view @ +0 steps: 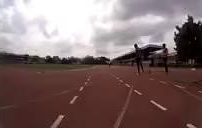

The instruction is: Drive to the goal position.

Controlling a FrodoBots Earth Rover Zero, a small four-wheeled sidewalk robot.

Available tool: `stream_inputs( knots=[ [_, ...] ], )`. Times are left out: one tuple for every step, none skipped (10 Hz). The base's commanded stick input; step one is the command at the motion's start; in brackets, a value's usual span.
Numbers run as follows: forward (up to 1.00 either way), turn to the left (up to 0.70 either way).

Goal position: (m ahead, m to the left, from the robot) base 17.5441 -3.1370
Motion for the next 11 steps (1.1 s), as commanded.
stream_inputs(
  knots=[
    [0.45,0.00],
    [0.45,0.00],
    [0.45,0.00],
    [0.45,0.00],
    [0.45,0.00],
    [0.45,0.00],
    [0.45,0.00],
    [0.45,0.00],
    [0.47,0.00],
    [0.56,0.00],
    [0.60,0.00]
  ],
)
